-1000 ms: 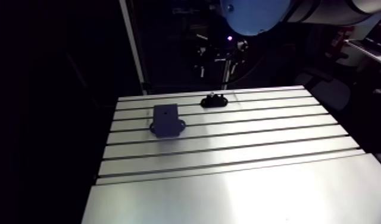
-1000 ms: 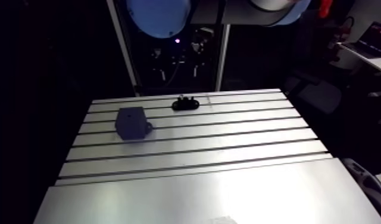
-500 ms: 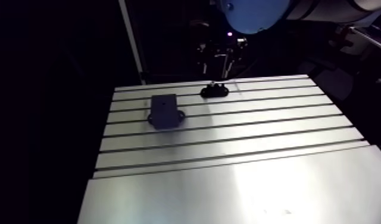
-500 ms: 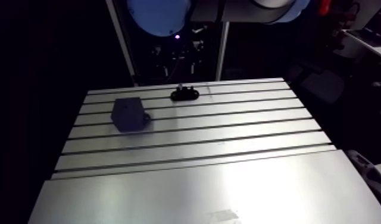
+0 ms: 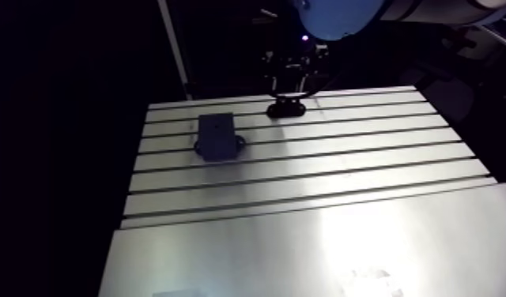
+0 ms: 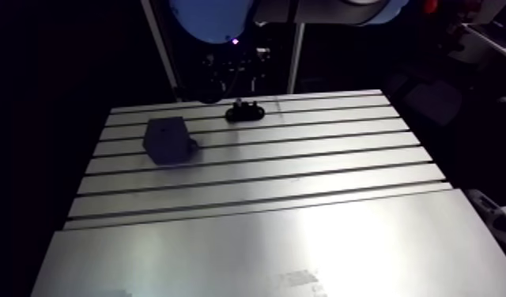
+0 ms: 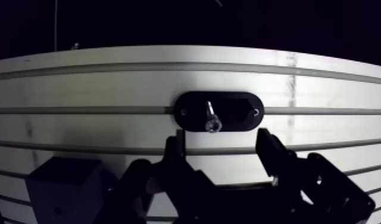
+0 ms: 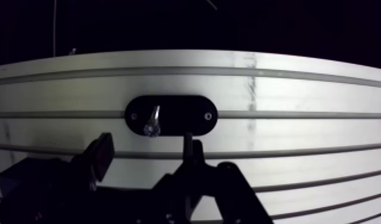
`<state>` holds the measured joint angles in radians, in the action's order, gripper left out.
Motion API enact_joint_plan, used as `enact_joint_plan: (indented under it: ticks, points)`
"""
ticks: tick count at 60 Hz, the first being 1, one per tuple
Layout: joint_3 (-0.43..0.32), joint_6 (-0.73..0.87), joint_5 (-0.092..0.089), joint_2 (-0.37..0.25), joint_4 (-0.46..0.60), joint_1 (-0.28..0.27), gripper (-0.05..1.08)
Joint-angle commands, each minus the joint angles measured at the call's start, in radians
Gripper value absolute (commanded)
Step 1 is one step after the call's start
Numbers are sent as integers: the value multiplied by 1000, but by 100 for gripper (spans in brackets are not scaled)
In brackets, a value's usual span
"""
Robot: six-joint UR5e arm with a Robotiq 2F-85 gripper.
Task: Pick up the M10 bolt and insert it into the hole until fully seated.
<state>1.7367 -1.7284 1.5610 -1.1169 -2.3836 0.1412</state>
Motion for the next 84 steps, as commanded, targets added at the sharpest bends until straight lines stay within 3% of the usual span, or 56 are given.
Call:
enact_joint_plan:
  ticks: [1,41,84]
  points:
    - [-4,3,0,20,-3,0,34]
    - [-4,5,0,61,-16,3,38]
    - [-4,5,0,64,-17,3,45]
